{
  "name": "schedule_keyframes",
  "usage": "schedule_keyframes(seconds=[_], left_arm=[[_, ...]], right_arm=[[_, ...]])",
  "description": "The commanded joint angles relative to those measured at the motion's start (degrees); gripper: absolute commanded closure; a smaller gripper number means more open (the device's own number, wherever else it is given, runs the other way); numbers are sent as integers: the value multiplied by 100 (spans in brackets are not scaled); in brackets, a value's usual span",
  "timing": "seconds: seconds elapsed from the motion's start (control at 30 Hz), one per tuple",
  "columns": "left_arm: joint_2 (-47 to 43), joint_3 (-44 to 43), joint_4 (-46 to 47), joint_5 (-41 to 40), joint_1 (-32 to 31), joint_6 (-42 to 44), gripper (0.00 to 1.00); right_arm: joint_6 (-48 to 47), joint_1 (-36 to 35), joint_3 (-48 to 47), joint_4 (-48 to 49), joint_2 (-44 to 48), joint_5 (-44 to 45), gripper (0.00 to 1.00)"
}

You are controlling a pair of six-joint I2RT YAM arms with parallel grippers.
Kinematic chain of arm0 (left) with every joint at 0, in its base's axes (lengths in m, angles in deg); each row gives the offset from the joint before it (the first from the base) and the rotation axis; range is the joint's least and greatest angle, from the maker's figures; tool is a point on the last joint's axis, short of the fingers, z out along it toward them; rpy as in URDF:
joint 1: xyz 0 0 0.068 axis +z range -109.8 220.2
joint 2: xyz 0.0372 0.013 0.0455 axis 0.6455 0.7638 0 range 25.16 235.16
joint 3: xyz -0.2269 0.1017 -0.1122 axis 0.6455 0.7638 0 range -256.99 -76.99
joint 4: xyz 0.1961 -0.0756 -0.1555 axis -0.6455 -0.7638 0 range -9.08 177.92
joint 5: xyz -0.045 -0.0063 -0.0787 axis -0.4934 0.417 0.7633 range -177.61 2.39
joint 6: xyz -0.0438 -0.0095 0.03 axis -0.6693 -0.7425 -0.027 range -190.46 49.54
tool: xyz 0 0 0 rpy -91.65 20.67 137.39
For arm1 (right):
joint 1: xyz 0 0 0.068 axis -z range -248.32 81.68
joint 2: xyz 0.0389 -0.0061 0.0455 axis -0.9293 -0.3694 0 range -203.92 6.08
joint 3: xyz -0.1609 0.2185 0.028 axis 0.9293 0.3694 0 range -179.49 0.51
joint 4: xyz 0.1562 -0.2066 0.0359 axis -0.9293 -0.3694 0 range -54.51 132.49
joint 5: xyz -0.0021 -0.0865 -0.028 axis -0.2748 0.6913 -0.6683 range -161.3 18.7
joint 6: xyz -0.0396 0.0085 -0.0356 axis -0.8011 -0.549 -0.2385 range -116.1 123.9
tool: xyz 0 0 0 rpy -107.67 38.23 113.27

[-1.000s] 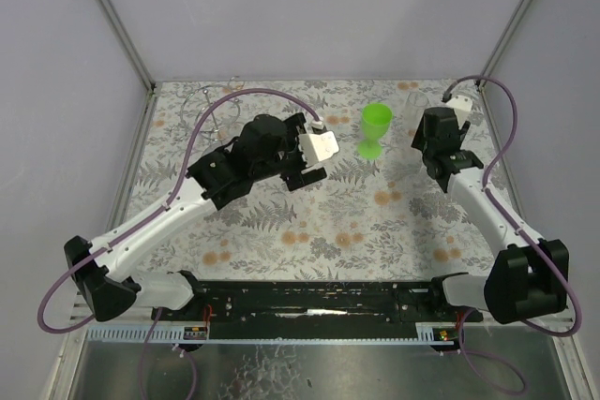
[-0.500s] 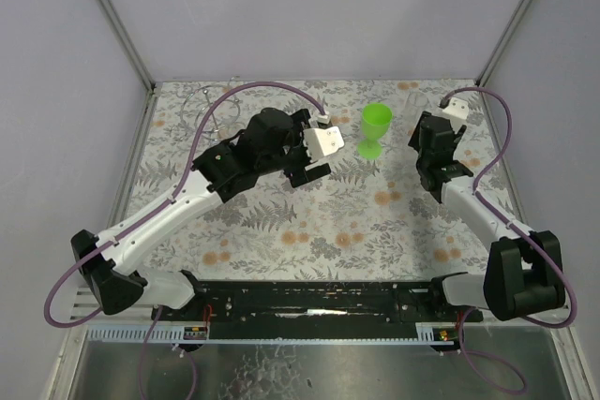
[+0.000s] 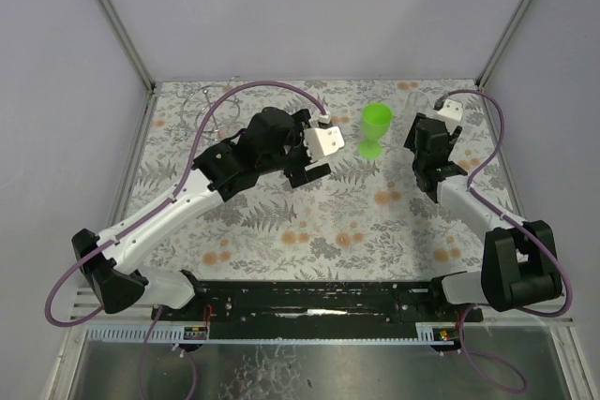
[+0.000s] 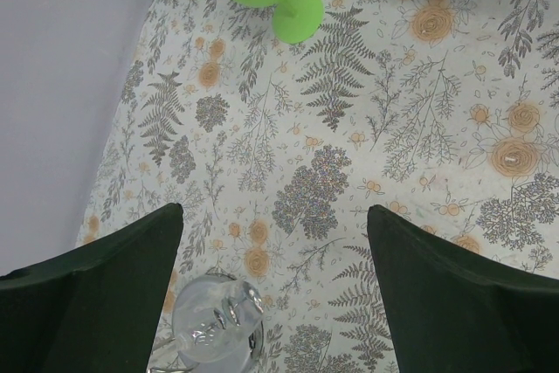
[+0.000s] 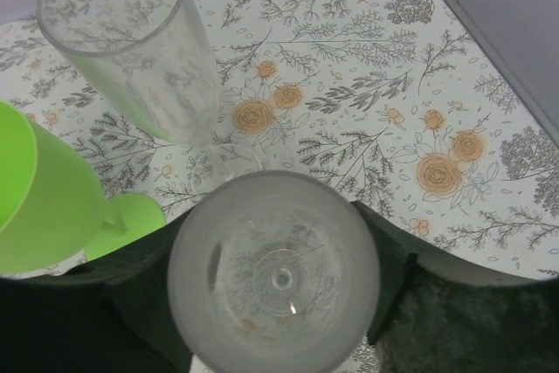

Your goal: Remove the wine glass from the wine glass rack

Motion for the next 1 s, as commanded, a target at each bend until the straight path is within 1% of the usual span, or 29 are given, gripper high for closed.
schedule_keyframes(seconds=[0.0, 0.1, 0.3, 0.37, 0.47, 0.63, 0.7, 0.77, 0.87, 0.97], left_arm=[[-19, -123, 24, 91, 68, -66, 15], [-28, -121, 33, 118, 84, -69, 15], [-41, -106, 66, 159, 112, -67, 15], [-32, -144, 76, 160, 131, -68, 15], [-7, -291, 87, 212, 245, -339, 15], [62, -800, 95, 433, 593, -867, 14], [160, -1072, 87, 538, 806, -1076, 14], [289, -1375, 59, 683, 1102, -1333, 12], [519, -1907, -48, 987, 1654, -1783, 12], [734, -2266, -158, 1331, 2284, -2295, 11]], right_arm=[[-22, -48, -69, 256, 77, 183, 27], [-52, -48, -140, 161, 183, 179, 15], [7, -45, -255, -101, 535, 148, 0], [39, -54, -335, -253, 768, 148, 1], [1, -52, -525, -538, 1202, 173, 1], [-247, -48, -1157, -1200, 1773, -29, 1], [-305, -44, -1562, -1458, 1787, -385, 1], [-235, -43, -2118, -1810, 1584, -973, 1], [109, -50, -3020, -2287, 1022, -2356, 1], [723, -72, -3783, -2532, 326, -3811, 1]])
